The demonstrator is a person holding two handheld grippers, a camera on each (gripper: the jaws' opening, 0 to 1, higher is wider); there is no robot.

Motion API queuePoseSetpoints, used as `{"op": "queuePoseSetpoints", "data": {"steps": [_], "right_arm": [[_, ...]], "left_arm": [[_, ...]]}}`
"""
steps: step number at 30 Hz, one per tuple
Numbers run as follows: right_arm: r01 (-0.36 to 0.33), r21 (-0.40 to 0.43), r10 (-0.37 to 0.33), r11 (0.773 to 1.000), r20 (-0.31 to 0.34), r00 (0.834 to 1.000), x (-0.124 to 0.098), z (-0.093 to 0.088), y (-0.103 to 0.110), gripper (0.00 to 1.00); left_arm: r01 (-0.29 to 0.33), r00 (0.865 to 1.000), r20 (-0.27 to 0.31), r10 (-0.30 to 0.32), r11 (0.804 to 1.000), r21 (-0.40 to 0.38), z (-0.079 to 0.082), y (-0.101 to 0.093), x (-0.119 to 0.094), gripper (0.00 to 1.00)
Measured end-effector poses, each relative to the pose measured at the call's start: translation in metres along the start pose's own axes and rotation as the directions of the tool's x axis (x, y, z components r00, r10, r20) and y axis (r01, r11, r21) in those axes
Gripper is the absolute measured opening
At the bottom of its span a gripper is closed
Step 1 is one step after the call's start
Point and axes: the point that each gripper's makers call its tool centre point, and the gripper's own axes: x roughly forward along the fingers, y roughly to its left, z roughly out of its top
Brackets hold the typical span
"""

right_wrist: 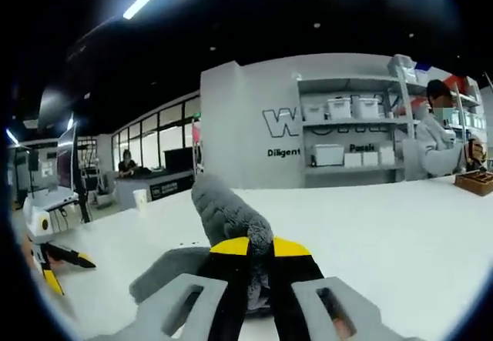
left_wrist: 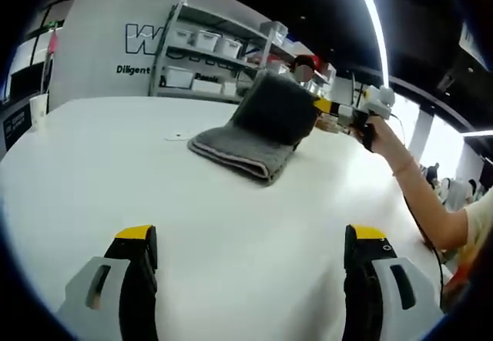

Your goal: Open the folded towel by lifting each exposed corner and separating the folded layers until the towel lies flat within the target outline without major curled edges

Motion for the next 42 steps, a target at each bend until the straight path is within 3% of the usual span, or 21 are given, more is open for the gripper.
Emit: {"op": "queuePoseSetpoints", "data": {"steps": [25, 42], "right_arm": [[0.159, 0.146, -0.155, 0.977, -0.037, 0.987, -0.023, -0.023, -0.068, 0.02], [0.231, 0.201, -0.213, 0.952, -0.107, 0.971, -0.032, -0.052, -0.094, 0.02]], "left_arm": [[-0.002, 1.0, -0.01, 0.002, 1.0, 0.006, -0.001, 0.002, 0.001, 0.99], [0.012, 1.0, 0.003, -0.012, 0.999, 0.043, 0.005, -0.001, 0.0, 0.99]]}}
